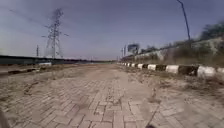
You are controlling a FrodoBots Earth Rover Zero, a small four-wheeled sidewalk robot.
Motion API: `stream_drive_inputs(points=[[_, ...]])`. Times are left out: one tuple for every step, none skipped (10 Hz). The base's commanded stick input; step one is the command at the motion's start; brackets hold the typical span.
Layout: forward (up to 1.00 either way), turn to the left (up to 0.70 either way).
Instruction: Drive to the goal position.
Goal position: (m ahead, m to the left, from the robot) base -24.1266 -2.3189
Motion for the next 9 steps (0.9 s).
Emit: stream_drive_inputs(points=[[0.0, 0.49], [0.0, 0.7], [0.0, 0.7], [0.0, 0.7], [0.0, 0.7], [0.0, 0.7], [0.0, 0.7], [0.0, 0.7], [0.0, 0.7]])
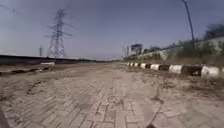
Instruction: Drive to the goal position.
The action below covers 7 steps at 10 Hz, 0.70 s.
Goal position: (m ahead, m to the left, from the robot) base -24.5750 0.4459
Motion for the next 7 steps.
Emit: stream_drive_inputs(points=[[0.0, 0.7], [0.0, 0.7], [0.0, 0.7], [0.0, 0.7], [0.0, 0.7], [0.0, 0.7], [0.0, 0.7]])
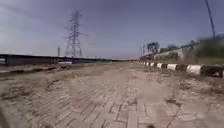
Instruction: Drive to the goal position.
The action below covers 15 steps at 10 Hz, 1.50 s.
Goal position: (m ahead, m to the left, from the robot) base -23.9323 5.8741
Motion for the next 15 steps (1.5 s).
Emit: stream_drive_inputs(points=[[0.0, 0.7], [0.0, 0.7], [0.0, 0.7], [0.0, 0.7], [0.0, 0.7], [0.0, 0.7], [0.0, 0.7], [0.0, 0.7], [0.0, 0.7], [0.0, 0.7], [0.0, 0.7], [0.0, 0.7], [0.0, 0.7], [0.0, 0.7], [0.0, 0.7]])
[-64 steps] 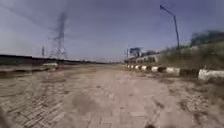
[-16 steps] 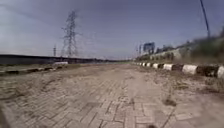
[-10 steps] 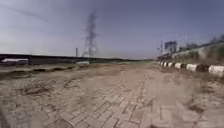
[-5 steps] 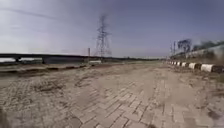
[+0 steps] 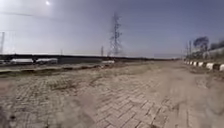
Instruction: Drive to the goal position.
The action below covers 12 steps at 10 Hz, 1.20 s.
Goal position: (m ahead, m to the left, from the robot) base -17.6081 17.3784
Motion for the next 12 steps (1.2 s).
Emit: stream_drive_inputs(points=[[0.0, 0.7], [0.0, 0.7], [0.0, 0.7], [0.0, 0.7], [0.0, 0.7], [0.07, 0.66], [0.54, 0.43], [0.7, 0.35], [0.7, 0.35], [0.7, 0.35], [0.7, 0.35], [0.7, 0.35]])
